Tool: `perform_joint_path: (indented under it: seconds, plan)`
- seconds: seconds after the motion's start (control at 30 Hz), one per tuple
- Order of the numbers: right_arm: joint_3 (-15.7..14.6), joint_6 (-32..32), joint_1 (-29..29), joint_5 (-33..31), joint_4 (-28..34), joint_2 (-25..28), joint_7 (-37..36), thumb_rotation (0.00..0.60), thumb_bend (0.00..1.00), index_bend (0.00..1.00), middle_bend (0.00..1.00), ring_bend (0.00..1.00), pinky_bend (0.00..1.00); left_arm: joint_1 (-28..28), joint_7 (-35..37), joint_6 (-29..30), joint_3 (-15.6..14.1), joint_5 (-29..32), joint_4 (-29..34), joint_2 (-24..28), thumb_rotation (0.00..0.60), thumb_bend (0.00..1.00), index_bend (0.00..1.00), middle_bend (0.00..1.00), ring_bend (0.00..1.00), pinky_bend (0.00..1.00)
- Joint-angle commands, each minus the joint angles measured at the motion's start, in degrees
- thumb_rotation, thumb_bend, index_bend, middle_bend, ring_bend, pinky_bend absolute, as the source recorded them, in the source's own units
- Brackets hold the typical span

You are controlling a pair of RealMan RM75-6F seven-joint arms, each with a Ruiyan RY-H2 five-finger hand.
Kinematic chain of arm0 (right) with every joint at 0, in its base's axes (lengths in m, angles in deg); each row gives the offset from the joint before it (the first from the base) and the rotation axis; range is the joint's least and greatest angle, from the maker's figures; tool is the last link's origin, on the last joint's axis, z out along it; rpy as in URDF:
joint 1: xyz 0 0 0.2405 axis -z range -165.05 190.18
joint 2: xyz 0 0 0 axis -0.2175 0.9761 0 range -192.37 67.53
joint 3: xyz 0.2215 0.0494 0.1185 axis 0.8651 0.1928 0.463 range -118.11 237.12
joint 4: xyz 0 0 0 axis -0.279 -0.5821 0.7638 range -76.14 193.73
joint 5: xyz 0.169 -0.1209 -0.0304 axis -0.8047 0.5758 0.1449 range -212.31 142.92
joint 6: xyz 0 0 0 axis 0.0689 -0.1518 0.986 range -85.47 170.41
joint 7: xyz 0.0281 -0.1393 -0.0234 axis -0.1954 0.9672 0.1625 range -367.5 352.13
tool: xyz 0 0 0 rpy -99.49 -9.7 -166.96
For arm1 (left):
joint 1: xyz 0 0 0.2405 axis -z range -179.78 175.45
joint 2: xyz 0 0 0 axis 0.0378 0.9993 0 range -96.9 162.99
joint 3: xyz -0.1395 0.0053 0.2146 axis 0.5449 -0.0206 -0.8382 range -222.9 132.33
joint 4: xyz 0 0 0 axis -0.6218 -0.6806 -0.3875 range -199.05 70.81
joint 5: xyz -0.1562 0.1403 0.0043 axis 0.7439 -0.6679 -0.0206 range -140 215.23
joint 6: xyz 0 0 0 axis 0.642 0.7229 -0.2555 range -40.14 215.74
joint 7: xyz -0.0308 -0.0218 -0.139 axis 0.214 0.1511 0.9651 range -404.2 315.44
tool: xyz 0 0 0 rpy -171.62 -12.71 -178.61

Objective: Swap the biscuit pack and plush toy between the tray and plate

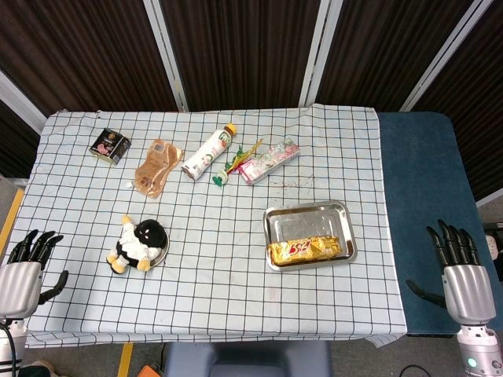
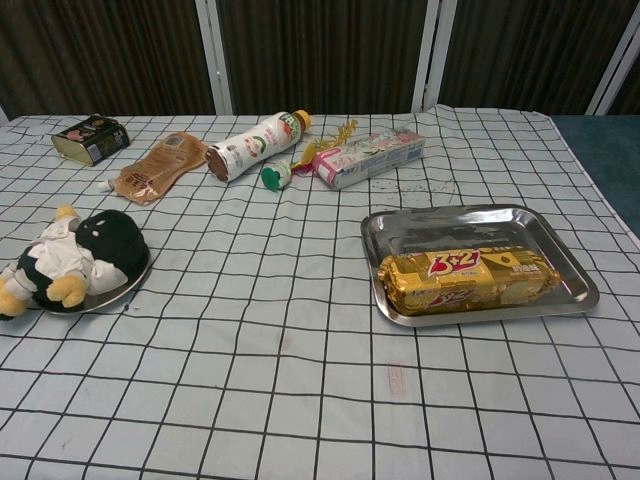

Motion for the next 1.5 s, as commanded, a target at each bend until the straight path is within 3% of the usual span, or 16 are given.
perform_joint_path:
  seconds: [0.03, 0.3, 0.57, 0.67, 0.93, 1.27, 1.5]
  plan:
    - [-0.01, 0.68, 0.01, -0.43, 0.43, 0.27, 0.01, 0.600, 0.08, 0.04, 0.00, 0.00, 0.15, 0.13, 0.09, -0.28, -0.03, -0.04, -0.18, -0.10, 0.600, 0.38, 0.17, 0.13, 0.06, 0.16]
    - [-2.22, 6.34, -0.62, -1.27, 5.02, 4.33, -1.35, 0.600, 0.08, 0.04, 0.00, 0.00, 0.15, 1.14, 1.53, -2.36, 0.26, 0.76, -2.18, -0.96, 0.600, 0.38, 0.17, 0.13, 0.06, 0.16]
    - [-2.38, 5.91, -0.85, 0.68, 3.33, 2.78, -0.74, 0.600, 0.08, 0.09, 0.01, 0.00, 0.15, 1.44, 2.93, -3.08, 0.35, 1.13, -2.87, -1.07, 0.600, 0.38, 0.17, 0.13, 0.06, 0.16]
    - [-2.66, 11.69, -3.80, 0.58, 3.78, 2.46, -0.05, 0.600, 0.08, 0.14, 0.05, 0.02, 0.15, 1.23, 2.88, -2.60, 0.23, 0.81, -2.28, -0.80, 0.600, 0.38, 0.17, 0.13, 0.06, 0.16]
    - [1.61, 24.78, -13.38, -3.25, 6.97, 0.81, 5.88, 0.600, 0.08, 0.20, 0.20, 0.13, 0.15, 0.79, 3.00, -1.86, 0.54, 1.36, -2.15, -0.16, 0.600, 0.38, 0.17, 0.13, 0.06, 0.16]
    - [5.55, 38.54, -23.32, -14.09, 6.20, -5.57, 14.56, 0.600, 0.08, 0.31, 0.25, 0.18, 0.15, -0.18, -0.83, -0.46, 2.23, 5.44, -1.92, 0.18, 0.600, 0.38, 0.18, 0.13, 0.06, 0.16]
    - [7.20, 43.04, -28.21, -21.72, 3.84, -9.40, 19.17, 0.600, 0.08, 0.34, 0.27, 0.21, 0.15, 0.02, -1.16, -1.20, 2.18, 5.80, -1.61, 0.24, 0.600, 0.37, 0.18, 0.13, 0.06, 0.16]
